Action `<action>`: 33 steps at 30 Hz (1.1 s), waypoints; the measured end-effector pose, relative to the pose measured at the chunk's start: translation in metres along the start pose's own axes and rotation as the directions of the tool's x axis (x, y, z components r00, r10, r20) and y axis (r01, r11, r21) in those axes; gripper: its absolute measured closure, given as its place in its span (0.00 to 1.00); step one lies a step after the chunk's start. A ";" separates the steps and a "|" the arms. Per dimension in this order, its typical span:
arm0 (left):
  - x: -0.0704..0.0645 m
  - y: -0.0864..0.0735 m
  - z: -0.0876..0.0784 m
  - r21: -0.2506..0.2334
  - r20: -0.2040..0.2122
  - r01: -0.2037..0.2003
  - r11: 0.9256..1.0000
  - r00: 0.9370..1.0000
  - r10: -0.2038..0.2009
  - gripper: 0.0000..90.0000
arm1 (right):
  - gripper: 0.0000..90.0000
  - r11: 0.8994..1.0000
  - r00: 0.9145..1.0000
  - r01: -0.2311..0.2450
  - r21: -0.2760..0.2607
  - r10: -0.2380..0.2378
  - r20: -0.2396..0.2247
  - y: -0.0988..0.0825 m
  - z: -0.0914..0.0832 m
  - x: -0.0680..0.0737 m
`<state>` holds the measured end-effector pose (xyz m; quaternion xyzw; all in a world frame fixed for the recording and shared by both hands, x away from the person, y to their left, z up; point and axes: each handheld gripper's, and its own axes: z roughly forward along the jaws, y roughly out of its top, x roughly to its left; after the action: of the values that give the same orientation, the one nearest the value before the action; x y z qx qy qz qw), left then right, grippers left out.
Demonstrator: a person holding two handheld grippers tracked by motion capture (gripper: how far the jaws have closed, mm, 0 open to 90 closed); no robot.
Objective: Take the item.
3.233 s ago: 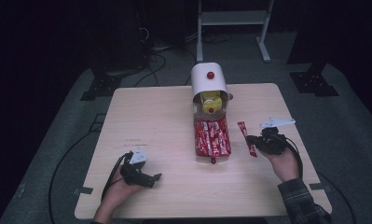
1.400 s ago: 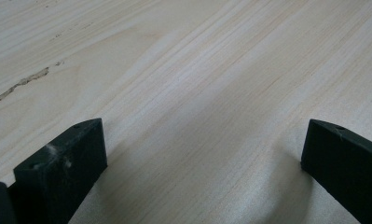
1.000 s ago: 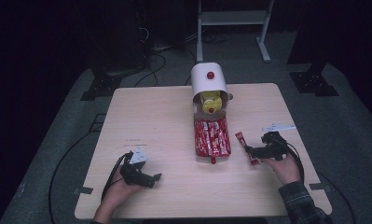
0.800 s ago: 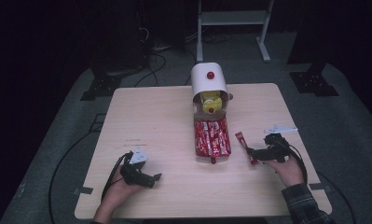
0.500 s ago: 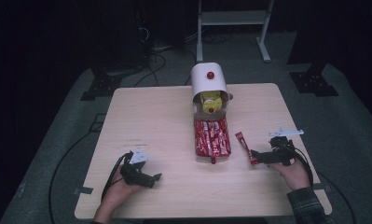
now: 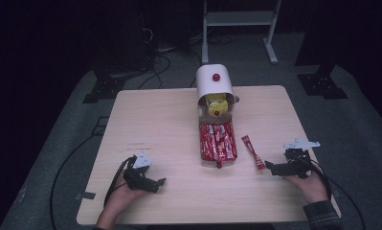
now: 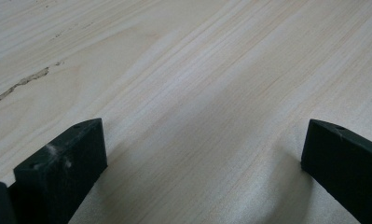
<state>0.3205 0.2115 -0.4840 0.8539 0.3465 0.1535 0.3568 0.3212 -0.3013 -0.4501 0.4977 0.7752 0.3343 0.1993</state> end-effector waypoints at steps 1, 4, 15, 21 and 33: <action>0.000 0.000 0.000 0.000 0.000 0.000 1.000 1.000 0.000 0.00 | 0.02 1.000 1.000 0.001 0.000 -0.001 0.002 -0.002 0.000 -0.001; 0.000 0.000 0.000 0.000 0.000 0.000 1.000 1.000 0.000 0.00 | 0.02 1.000 1.000 0.007 0.007 -0.007 0.004 -0.008 -0.002 -0.002; 0.000 0.000 0.000 0.000 0.000 0.001 1.000 1.000 -0.001 0.00 | 0.02 0.999 0.999 0.015 0.043 -0.017 0.045 -0.026 -0.002 -0.011; 0.000 0.000 0.000 0.000 0.000 0.001 1.000 1.000 -0.001 0.00 | 0.02 0.996 0.998 0.020 0.083 -0.026 0.065 -0.033 0.005 -0.013; 0.000 0.000 0.000 0.000 0.000 0.001 1.000 1.000 -0.001 0.00 | 0.01 1.000 1.000 0.004 0.013 -0.004 0.022 -0.044 0.008 -0.020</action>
<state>0.3203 0.2115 -0.4840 0.8538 0.3469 0.1532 0.3568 0.3066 -0.3293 -0.4875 0.5011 0.7760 0.3235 0.2052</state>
